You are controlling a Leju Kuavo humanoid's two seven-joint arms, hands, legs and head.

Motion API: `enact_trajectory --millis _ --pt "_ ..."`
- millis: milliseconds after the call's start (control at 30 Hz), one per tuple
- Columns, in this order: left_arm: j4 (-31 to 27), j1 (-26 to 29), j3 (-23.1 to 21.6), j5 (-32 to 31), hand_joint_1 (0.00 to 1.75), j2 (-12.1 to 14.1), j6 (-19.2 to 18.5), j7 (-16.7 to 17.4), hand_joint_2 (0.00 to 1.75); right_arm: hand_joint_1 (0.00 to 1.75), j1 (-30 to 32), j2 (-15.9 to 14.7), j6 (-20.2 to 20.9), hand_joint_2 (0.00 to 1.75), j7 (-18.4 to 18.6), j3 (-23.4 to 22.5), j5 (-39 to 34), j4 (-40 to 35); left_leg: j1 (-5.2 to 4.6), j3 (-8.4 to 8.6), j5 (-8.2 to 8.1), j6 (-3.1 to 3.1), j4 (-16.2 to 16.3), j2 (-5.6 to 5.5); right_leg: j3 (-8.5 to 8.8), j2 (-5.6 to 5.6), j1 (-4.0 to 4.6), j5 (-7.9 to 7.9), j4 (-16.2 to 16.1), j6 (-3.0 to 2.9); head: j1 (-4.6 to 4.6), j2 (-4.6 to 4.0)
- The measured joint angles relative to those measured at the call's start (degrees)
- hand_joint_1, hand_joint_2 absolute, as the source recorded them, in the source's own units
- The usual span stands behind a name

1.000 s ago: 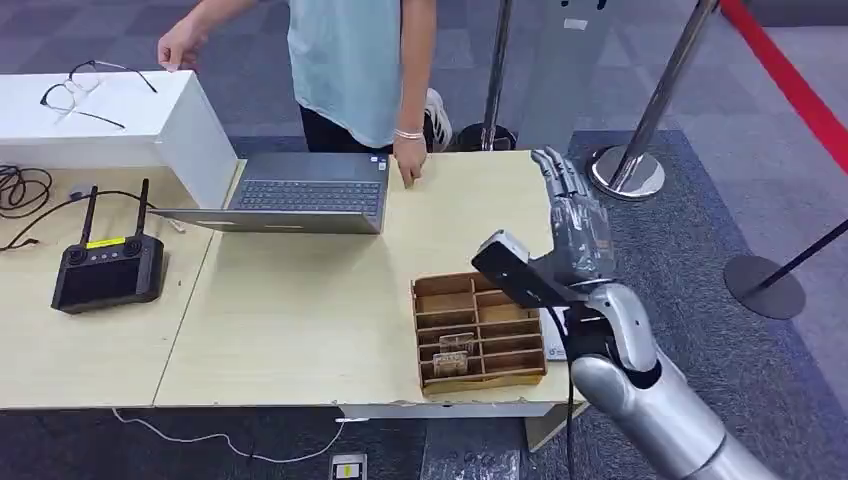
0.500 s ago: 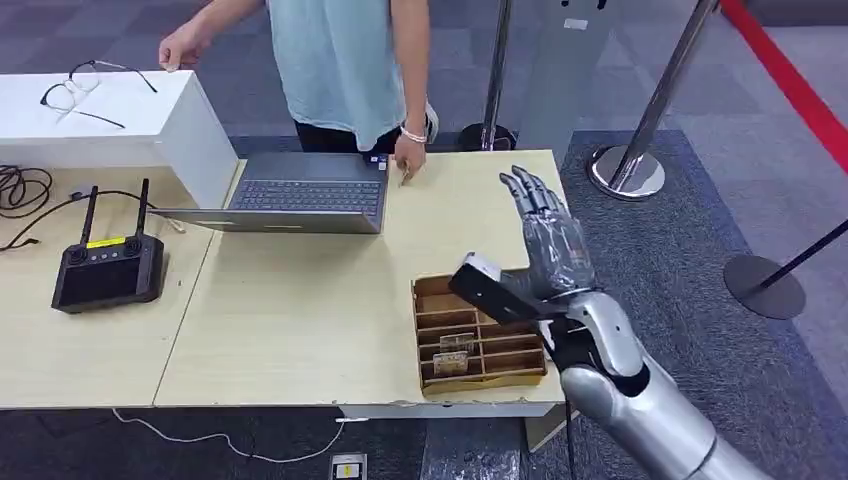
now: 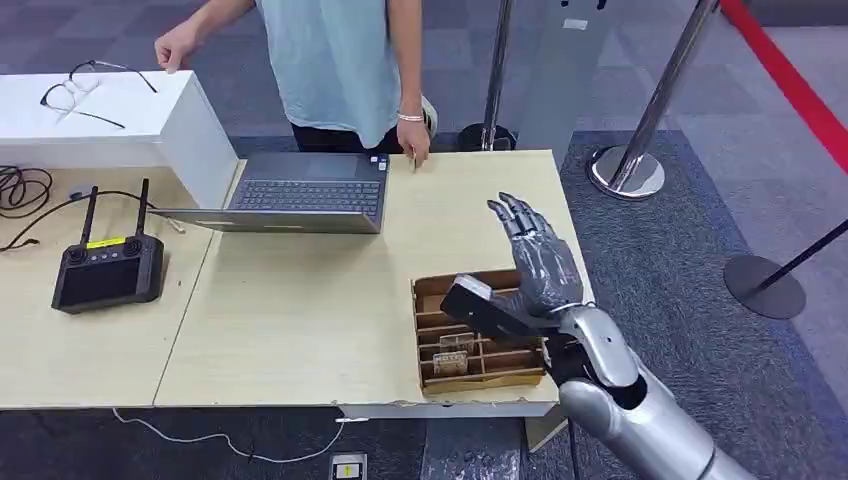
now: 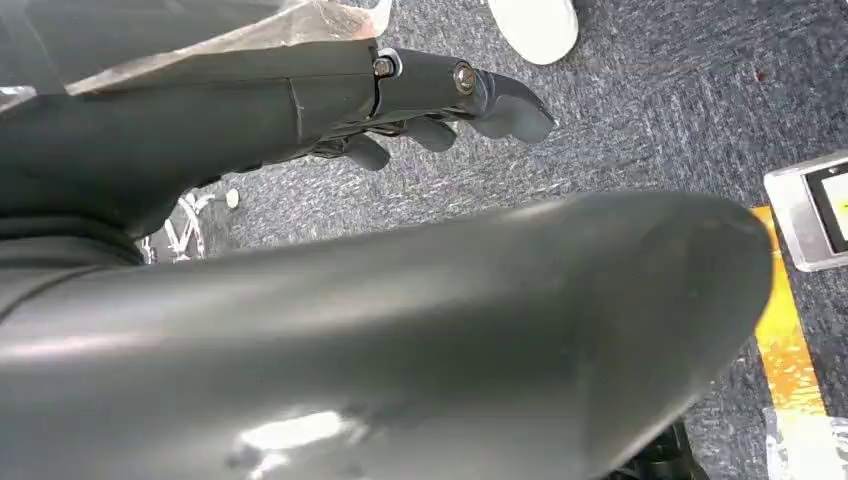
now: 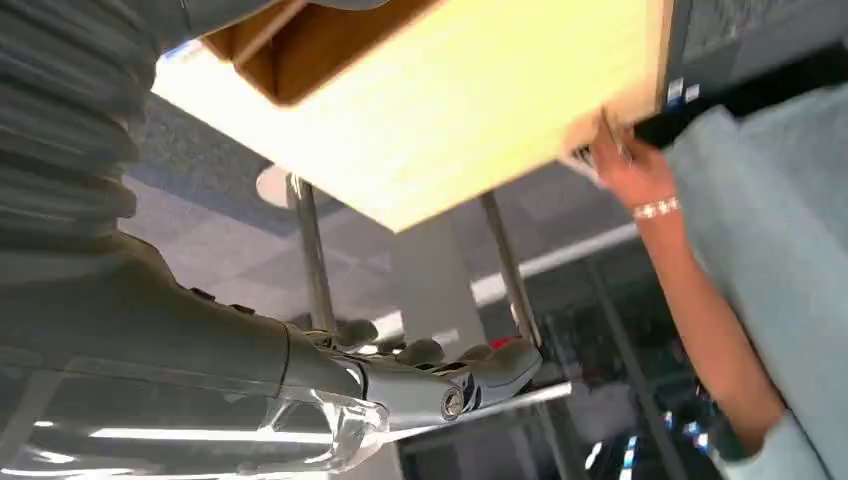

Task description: Pass the card to the sensor for recognition and then transmit it.

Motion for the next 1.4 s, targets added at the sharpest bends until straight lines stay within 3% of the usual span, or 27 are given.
enact_trajectory --millis 33,67,167,267,433,567,767,1067,1333,1367,1400 --pt "0.0 0.0 0.0 0.1 0.00 0.0 0.0 0.0 0.00 0.49 0.0 0.0 0.8 1.75 0.0 0.1 -0.2 0.0 0.00 0.00 0.00 0.00 0.0 0.00 0.00 0.00 0.00 0.00 0.0 0.00 -0.02 0.00" --pt "0.0 0.0 0.0 0.2 0.00 0.0 0.0 0.0 0.00 1.43 0.0 0.0 1.9 1.75 0.0 0.3 -0.8 0.0 0.00 0.00 0.00 0.00 0.0 0.00 0.01 0.00 0.00 0.00 0.0 0.00 0.00 0.00" --pt "0.0 0.0 0.0 0.3 0.00 0.0 -0.1 0.0 0.00 1.66 0.0 0.0 5.1 1.75 0.0 0.8 -2.8 0.0 0.00 -0.01 0.00 0.00 0.0 0.00 0.00 0.00 0.01 0.00 0.0 0.00 0.00 0.00" --pt "0.0 0.0 0.0 0.3 0.00 0.0 -0.1 0.0 0.00 1.54 -0.1 0.0 6.2 1.75 0.0 1.4 -3.3 0.0 0.00 -0.02 0.00 0.00 0.0 0.00 0.00 0.00 0.01 0.00 0.0 0.00 0.00 0.00" --pt "0.0 0.0 0.0 0.3 0.00 0.0 -0.1 0.2 0.00 1.59 -0.6 0.1 7.3 1.75 0.0 2.6 -3.9 0.2 0.00 -0.02 0.00 0.00 0.0 0.00 0.00 0.00 0.01 0.00 0.0 0.00 0.00 0.00" --pt "0.0 0.0 0.0 0.3 0.00 0.1 -0.1 0.2 0.00 1.43 -0.7 0.1 7.5 1.75 0.0 3.5 -3.9 0.2 0.00 -0.02 0.00 0.00 0.0 0.00 0.00 0.00 0.01 0.00 0.0 0.00 0.00 0.00" --pt "0.0 0.0 0.0 0.3 0.00 0.1 -0.2 0.2 0.00 1.43 -1.0 0.1 8.5 1.75 0.2 4.7 -4.2 0.2 0.00 -0.01 0.00 0.00 0.0 0.00 0.00 0.00 0.01 0.00 0.0 0.00 0.00 0.00" --pt "0.0 0.0 0.0 0.3 0.00 0.1 -0.2 0.2 0.00 1.29 -1.1 0.1 9.2 1.75 0.3 6.2 -4.6 0.7 0.00 -0.02 0.00 0.00 0.0 0.00 0.00 0.00 0.01 0.00 0.0 0.00 0.00 0.00" --pt "0.0 0.0 0.0 0.3 0.00 0.1 -0.3 0.2 0.00 1.31 -1.1 0.1 9.5 1.75 0.3 7.3 -4.6 0.9 0.00 -0.01 0.00 0.00 0.0 0.00 0.00 0.00 0.01 0.00 0.0 0.00 0.00 0.00" --pt "0.0 0.0 0.0 0.3 0.00 0.1 -0.3 0.2 1.75 1.29 -1.1 0.1 9.5 1.75 0.3 7.4 -4.7 1.0 0.00 -0.01 0.00 0.00 0.0 0.00 0.00 0.00 0.01 0.00 0.0 0.00 0.00 0.00" --pt "0.0 0.0 0.0 0.3 0.00 0.1 -0.3 0.2 1.75 1.26 -1.1 0.1 9.6 1.75 0.3 7.5 -4.7 1.0 0.00 -0.02 0.00 0.00 0.0 0.00 0.00 0.00 0.01 0.00 0.0 0.00 0.00 0.00"
